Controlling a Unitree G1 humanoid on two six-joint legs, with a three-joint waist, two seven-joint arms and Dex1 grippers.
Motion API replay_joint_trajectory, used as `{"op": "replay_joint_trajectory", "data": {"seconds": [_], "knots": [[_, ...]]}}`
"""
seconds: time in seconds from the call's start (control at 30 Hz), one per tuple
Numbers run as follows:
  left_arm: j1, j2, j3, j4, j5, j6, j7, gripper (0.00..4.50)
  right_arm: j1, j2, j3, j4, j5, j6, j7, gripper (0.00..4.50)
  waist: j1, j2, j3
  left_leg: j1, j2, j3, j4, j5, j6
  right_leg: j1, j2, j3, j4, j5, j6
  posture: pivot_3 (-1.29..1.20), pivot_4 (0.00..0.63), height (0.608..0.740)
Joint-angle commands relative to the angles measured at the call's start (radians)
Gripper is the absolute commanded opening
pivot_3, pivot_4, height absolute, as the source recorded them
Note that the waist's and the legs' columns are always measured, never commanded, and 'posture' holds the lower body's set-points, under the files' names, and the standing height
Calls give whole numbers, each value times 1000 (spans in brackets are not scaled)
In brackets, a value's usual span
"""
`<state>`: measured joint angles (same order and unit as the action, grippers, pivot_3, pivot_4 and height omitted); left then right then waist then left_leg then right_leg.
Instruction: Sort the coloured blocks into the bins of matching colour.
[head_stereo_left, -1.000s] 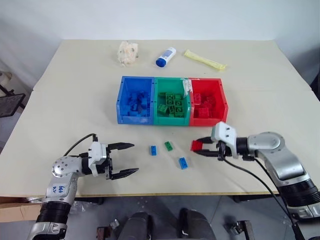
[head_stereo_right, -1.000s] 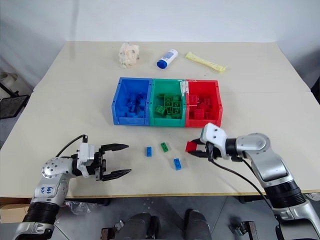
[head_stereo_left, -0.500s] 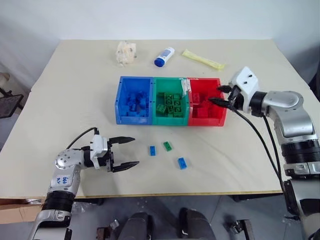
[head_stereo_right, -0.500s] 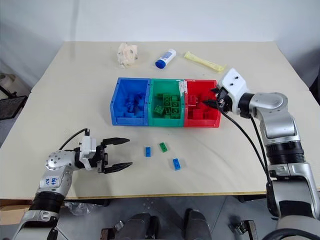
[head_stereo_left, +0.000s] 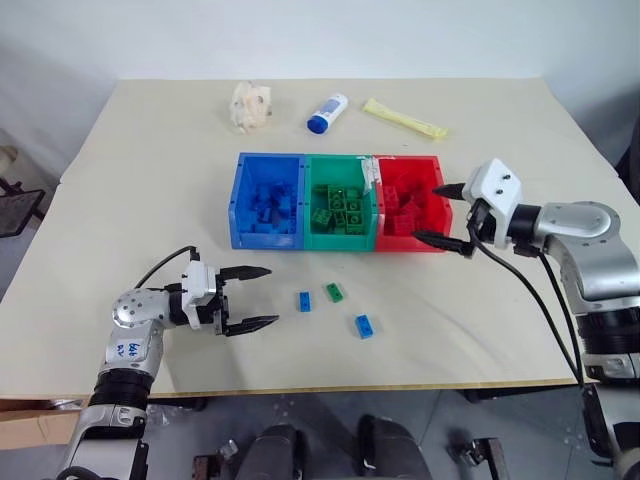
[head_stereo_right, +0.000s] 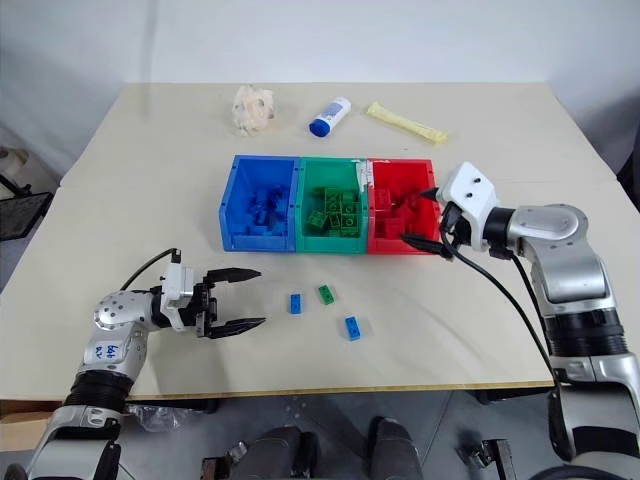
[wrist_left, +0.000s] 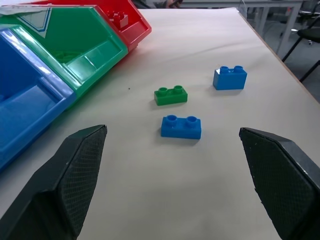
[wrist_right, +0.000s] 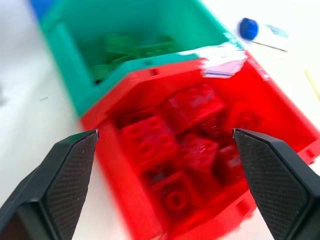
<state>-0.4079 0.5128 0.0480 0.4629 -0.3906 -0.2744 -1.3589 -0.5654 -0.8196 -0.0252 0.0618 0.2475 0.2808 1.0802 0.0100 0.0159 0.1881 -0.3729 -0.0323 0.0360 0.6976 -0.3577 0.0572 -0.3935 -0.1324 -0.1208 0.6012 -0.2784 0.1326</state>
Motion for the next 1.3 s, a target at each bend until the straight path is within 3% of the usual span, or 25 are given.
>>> {"op": "replay_joint_trajectory", "data": {"seconds": [0.03,0.27,0.47,0.6,0.73,1.0,1.23,1.3], "knots": [[-33,11,7,50,3,-31,-38,4500,169,-80,-120,-141,91,-14,92,4480,14,0,0,0,0,0,0,0,0,0,0,-1,0,0,0,0,150,740],[-67,22,7,114,8,-47,-82,4500,489,-188,-302,-218,151,-46,205,4480,16,0,0,1,0,3,1,1,1,2,-1,1,-1,1,1,0,150,740],[-90,21,9,146,13,-58,-90,4500,552,-216,-335,-262,158,-39,204,4480,13,0,0,2,0,3,1,1,1,1,-1,1,-1,1,1,0,150,740],[-86,16,8,127,11,-53,-85,4500,521,-210,-275,-324,163,5,183,4480,14,0,0,2,1,3,1,0,1,1,-1,1,-1,1,1,0,150,740],[-4,8,12,11,-9,-15,-43,4500,414,-111,-52,-468,162,143,87,4480,10,0,0,1,0,2,1,0,1,1,-2,2,-2,0,1,0,150,740],[167,23,20,-239,-39,90,23,4500,273,39,193,-438,71,195,-6,4480,16,-1,0,1,0,0,1,-1,-1,1,-3,9,-3,0,0,0,150,740],[200,37,35,-295,-45,123,49,4500,250,105,289,-359,-1,152,-29,4480,11,0,0,1,0,0,0,-1,-1,1,-1,9,-2,0,0,0,150,740],[205,35,33,-303,-45,125,55,4500,254,113,295,-355,-7,145,-28,4084,11,0,0,1,0,0,0,-1,-1,1,-1,8,-2,0,0,0,150,740]]}}
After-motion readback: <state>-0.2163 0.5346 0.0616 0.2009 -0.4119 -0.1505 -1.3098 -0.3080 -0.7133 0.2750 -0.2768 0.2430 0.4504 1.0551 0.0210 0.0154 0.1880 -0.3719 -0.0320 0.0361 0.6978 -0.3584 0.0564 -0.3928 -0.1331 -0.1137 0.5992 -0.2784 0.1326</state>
